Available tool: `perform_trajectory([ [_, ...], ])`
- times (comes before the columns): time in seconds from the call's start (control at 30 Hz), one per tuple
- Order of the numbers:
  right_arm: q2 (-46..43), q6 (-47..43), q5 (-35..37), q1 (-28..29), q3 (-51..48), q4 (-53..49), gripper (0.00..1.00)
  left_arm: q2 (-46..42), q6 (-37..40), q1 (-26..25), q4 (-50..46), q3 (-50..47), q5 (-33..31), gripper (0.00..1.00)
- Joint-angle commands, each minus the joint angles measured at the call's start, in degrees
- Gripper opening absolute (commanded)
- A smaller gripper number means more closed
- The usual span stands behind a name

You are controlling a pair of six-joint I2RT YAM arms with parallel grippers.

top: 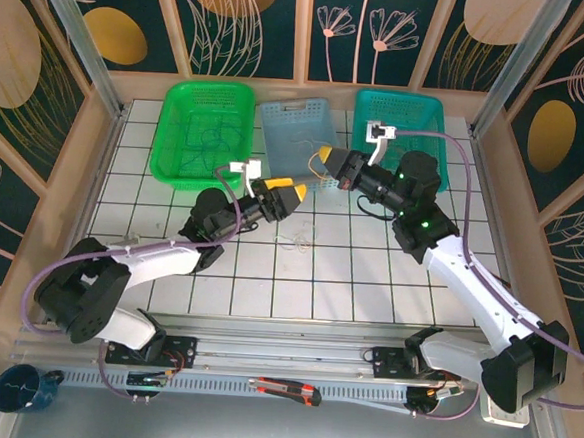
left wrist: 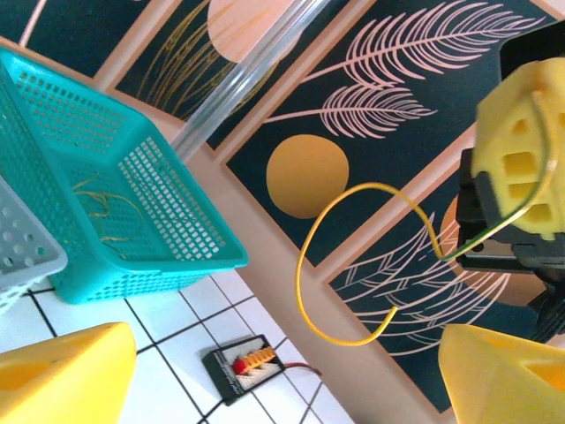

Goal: Untangle the cables

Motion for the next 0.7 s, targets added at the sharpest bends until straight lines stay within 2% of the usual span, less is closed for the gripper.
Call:
perform_trajectory([
  [0.0, -1.26, 2.57, -2.01, -0.18, -1.22, 5.4, 0.0, 2.3, -4.03, 0.03, 4.99, 2.69, 2.84, 0.87],
  [0.27, -1.08, 3.66, -2.45, 0.39, -2.17, 7.22, 0.0, 6.28, -7.68, 0.08, 8.26, 4.83, 4.12, 0.84],
  [0.67, 0.4, 4.51, -2.53, 1.09, -2.53, 9.11, 0.0, 8.6, -8.93, -1.08, 9.6, 6.29, 4.47, 0.79],
])
